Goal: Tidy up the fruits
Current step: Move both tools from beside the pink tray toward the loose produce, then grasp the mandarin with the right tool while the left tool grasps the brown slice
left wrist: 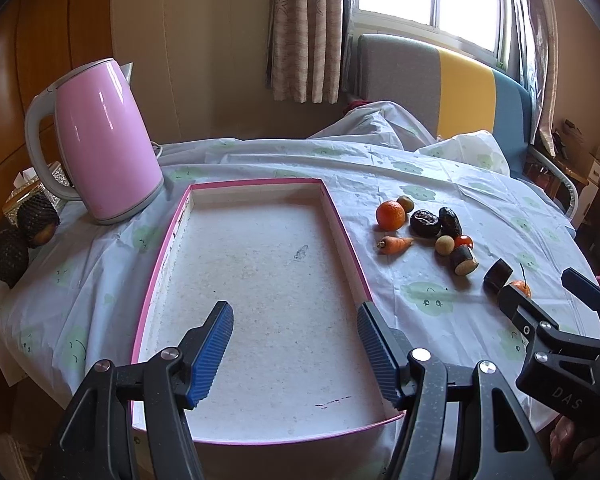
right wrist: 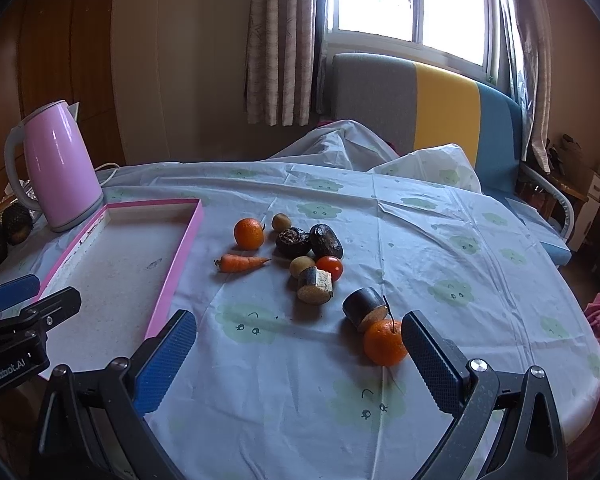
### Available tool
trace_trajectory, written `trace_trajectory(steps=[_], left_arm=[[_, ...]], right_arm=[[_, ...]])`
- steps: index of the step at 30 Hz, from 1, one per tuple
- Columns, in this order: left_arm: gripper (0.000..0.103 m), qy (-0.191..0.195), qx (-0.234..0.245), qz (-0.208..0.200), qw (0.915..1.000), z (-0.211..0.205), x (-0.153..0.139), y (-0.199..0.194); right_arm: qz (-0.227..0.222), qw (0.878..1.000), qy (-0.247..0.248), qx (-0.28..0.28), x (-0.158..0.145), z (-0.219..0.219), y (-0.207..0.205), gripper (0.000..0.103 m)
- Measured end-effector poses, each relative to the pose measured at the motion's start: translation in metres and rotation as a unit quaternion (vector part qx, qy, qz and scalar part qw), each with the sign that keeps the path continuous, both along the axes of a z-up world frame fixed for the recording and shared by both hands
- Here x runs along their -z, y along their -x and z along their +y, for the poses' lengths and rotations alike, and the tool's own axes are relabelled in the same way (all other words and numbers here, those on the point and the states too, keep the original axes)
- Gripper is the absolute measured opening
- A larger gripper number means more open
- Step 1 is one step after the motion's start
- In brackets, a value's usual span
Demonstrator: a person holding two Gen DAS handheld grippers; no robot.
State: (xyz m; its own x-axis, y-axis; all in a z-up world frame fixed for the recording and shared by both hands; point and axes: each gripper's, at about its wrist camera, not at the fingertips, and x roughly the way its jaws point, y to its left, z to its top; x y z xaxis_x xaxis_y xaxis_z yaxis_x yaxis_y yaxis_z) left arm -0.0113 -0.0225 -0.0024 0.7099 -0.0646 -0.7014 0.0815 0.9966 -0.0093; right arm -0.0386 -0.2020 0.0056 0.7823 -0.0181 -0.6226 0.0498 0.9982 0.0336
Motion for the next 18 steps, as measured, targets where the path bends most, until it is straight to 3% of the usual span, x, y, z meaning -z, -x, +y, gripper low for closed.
trace_trajectory(steps=[9, 12, 13, 15, 16, 18], left_arm=[[0.066, 0.01, 0.027, 0.007, 0.9996, -0.007, 0.003, -0.001], [0.074, 0.017, 0.044, 0.009, 0.9988, -0.011, 0.003, -0.001], [0.075, 0.02, 0.048, 0.011, 0.9986, -0.013, 0.003, -0.001], [0.079, 0.025, 0.055, 0.012, 0.9981, -0.015, 0.003, -0.002], [0.081, 0.028, 0.058, 0.013, 0.9978, -0.016, 0.004, -0.003], [0.081, 0.032, 0.066, 0.016, 0.9972, -0.018, 0.004, -0.004]], right_arm=[[0.008, 1.0, -0.012, 0.01, 0.005, -0.019, 0.001, 0.103], [0.014, 0.999, -0.04, 0.018, 0.009, -0.035, 0.001, 0.101], [0.017, 0.998, -0.051, 0.022, 0.012, -0.042, 0.002, 0.098], [0.029, 0.997, -0.068, 0.028, 0.018, -0.053, 0.001, 0.077], [0.038, 0.996, -0.078, 0.033, 0.022, -0.059, 0.0, 0.073], [0.055, 0.993, -0.101, 0.038, 0.03, -0.071, -0.001, 0.055]])
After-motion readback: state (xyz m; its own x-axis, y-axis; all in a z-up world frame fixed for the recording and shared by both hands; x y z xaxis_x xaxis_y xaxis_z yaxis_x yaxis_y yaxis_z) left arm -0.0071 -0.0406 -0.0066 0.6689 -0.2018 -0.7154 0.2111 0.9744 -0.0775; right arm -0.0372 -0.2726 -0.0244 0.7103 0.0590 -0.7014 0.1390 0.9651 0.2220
